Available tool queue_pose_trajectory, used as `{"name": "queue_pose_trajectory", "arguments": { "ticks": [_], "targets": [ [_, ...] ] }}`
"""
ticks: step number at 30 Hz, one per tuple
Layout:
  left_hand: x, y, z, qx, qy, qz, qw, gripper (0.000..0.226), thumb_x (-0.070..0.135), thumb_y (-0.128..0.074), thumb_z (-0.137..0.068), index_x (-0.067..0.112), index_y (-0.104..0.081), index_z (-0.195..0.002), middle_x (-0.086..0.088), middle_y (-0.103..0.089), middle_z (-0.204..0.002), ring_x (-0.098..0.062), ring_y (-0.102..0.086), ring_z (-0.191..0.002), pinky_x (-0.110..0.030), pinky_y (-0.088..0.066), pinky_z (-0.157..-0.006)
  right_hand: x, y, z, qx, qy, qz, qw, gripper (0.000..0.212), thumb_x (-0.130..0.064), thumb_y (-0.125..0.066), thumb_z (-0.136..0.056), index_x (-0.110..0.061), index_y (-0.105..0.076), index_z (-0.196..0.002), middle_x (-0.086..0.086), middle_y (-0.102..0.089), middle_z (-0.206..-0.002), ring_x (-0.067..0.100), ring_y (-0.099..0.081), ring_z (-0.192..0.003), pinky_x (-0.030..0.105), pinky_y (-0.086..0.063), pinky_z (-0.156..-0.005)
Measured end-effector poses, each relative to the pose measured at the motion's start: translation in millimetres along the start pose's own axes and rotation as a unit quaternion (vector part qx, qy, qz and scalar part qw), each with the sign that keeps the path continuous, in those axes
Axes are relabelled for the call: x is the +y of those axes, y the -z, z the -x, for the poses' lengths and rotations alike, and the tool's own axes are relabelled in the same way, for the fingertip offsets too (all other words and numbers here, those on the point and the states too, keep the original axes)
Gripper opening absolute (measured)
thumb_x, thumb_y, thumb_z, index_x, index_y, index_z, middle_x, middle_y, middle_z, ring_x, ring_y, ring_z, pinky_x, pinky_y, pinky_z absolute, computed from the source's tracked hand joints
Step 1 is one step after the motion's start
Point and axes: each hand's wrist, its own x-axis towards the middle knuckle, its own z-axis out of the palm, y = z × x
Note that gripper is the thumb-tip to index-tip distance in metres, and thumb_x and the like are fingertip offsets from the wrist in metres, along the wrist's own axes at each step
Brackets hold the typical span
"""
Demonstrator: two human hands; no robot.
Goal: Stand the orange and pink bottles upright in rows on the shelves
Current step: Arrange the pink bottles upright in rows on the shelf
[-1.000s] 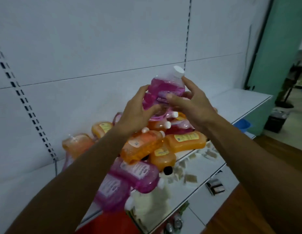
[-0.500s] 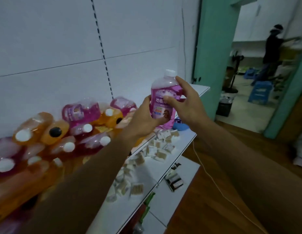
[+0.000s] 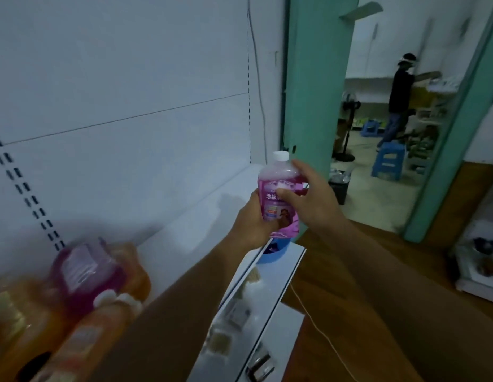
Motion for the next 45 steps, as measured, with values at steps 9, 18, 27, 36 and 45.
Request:
{"name": "queue_pose_trajectory", "arguments": {
  "ticks": [9,18,27,36,45],
  "targets": [
    [-73,-3,-165,0.11,0.008,0.03,0.993,0.063,0.027,-0.076,-0.08,0.018,-0.046,-0.134,0.003,-0.064,-0.117,-0.017,-0.065,-0.105,-0.03,-0.056,-0.09,100,-35,-176,-0.073,0.047,-0.033,0.996,0.068,-0.017,-0.07,-0.087,-0.024,-0.037,-0.145,-0.002,-0.052,-0.136,0.008,-0.056,-0.105,0.028,-0.051,-0.096],
    [-138,9,-323,0.247,0.068,-0.066,0.964,0.071,0.036,-0.082,-0.073,0.024,-0.048,-0.135,0.011,-0.066,-0.114,0.0,-0.064,-0.095,-0.013,-0.052,-0.085,181,-94,-357,-0.173,0.062,-0.075,0.98,0.064,-0.021,-0.07,-0.087,-0.028,-0.04,-0.144,0.0,-0.052,-0.138,0.015,-0.056,-0.115,0.034,-0.051,-0.098],
    [-181,21,-361,0.319,0.148,-0.072,0.934,0.062,0.024,-0.084,-0.072,0.02,-0.052,-0.124,0.004,-0.064,-0.111,-0.019,-0.064,-0.102,-0.036,-0.054,-0.09,226,-143,-410,-0.236,0.098,-0.087,0.963,0.063,-0.021,-0.067,-0.089,-0.026,-0.038,-0.145,-0.002,-0.05,-0.138,0.016,-0.053,-0.12,0.039,-0.048,-0.102],
    [-167,22,-336,0.287,0.204,-0.125,0.928,0.067,0.029,-0.085,-0.071,0.019,-0.047,-0.126,0.008,-0.06,-0.115,-0.015,-0.06,-0.104,-0.025,-0.047,-0.087,216,-139,-394,-0.187,0.148,0.025,0.971,0.088,-0.032,-0.067,-0.089,-0.027,-0.007,-0.153,0.007,-0.004,-0.162,0.024,-0.007,-0.148,0.03,-0.01,-0.111],
    [-105,57,-185,0.23,0.268,-0.329,0.876,0.082,0.042,-0.066,-0.088,0.021,-0.02,-0.153,0.0,-0.037,-0.153,-0.02,-0.037,-0.139,-0.035,-0.031,-0.115,135,-158,-287,-0.193,0.271,0.074,0.94,0.077,-0.034,-0.062,-0.091,-0.023,-0.018,-0.153,0.003,-0.01,-0.162,0.025,-0.009,-0.148,0.041,-0.016,-0.115]
  ]
}}
